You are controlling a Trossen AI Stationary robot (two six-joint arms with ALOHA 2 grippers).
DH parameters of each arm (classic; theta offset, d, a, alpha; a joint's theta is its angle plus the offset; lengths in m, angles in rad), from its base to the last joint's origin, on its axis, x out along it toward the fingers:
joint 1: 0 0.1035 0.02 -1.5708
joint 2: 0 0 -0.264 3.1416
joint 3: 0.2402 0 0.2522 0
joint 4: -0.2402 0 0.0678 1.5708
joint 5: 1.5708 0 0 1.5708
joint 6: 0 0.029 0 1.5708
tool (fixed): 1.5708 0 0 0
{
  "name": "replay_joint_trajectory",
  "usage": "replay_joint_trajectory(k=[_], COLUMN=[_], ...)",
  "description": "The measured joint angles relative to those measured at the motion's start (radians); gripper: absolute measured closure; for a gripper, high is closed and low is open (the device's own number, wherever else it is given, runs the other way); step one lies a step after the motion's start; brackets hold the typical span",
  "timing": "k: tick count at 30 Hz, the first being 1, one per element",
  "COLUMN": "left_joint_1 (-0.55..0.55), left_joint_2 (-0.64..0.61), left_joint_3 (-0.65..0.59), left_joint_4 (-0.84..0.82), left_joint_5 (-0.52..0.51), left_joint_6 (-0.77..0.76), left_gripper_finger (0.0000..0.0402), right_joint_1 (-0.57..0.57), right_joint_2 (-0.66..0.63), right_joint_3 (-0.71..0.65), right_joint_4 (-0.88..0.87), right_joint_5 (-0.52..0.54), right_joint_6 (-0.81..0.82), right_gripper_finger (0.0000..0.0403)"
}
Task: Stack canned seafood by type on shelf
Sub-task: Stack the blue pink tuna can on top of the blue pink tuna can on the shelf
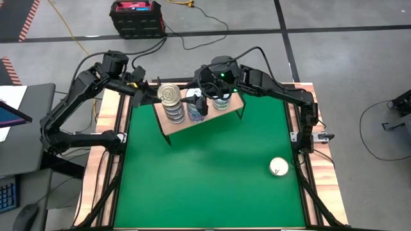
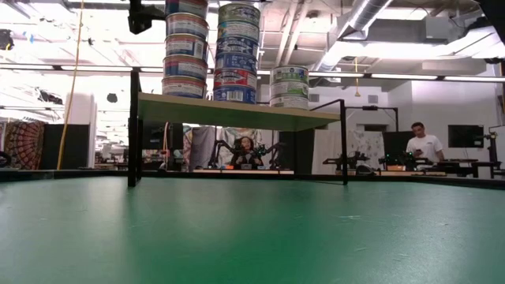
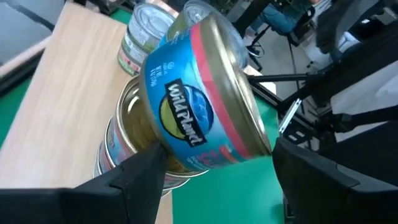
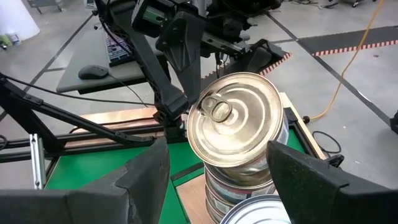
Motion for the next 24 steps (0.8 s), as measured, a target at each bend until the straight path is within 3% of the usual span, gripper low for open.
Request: replay_joint_trajectory(k=[10,17,24], left_joint_1=[0.0,0.0,-0.002], left_joint_2=[0.0,-0.002,-0.016], left_joint_3=[0.012,0.012,0.125], left_joint_4=[-0.065,-0.07,-0.132], left_joint_5=[-0.036,-0.04,-0.194], left_joint_6=[0.102,0.165,0.278], left_gripper_finger=[0.0089,0.0089,0.0091], right_joint_1=[-0.001,0.005,0.029], right_joint_2=[0.0,-0.006,-0.087], right_joint_3=[0.0,0.001,0.003], right_joint_4=[-0.001,-0.009,-0.084], right_joint_5=[0.0,0.0,0.001], right_joint_6=[-0.019,-0.031,-0.065], right_gripper_finger=[0.0111,0.0111,0.0111])
